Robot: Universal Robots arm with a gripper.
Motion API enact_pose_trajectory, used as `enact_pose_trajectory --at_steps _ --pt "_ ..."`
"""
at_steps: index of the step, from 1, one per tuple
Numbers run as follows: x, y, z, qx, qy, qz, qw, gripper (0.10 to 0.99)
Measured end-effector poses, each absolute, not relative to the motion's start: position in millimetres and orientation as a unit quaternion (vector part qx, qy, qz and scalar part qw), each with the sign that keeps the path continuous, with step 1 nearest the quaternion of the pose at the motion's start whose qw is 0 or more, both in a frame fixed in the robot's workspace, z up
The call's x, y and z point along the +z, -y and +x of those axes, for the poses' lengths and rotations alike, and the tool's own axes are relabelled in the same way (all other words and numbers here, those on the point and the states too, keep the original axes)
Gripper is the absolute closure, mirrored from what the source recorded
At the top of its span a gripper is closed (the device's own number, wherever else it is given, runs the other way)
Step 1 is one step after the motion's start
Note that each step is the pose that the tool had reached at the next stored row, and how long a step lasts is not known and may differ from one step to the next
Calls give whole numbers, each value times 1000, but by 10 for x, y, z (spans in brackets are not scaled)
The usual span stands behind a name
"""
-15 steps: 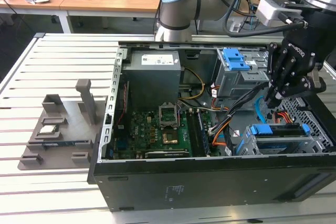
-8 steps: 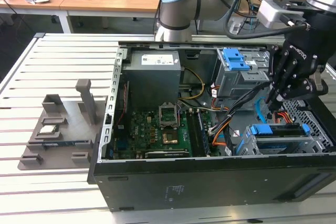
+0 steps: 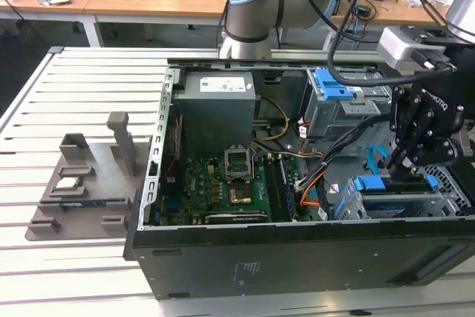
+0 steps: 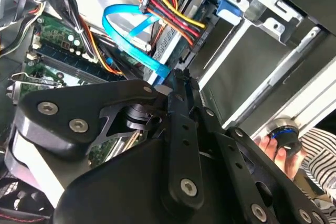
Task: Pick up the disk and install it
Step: 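Insert the second disk wire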
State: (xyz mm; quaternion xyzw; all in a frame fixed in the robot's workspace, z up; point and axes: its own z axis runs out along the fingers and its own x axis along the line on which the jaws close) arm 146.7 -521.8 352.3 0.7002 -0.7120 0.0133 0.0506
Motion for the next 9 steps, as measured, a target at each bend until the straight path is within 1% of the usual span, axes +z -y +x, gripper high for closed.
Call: enact_pose_trajectory --at_steps 9 --pt "3438 5182 1557 13 710 702 51 925"
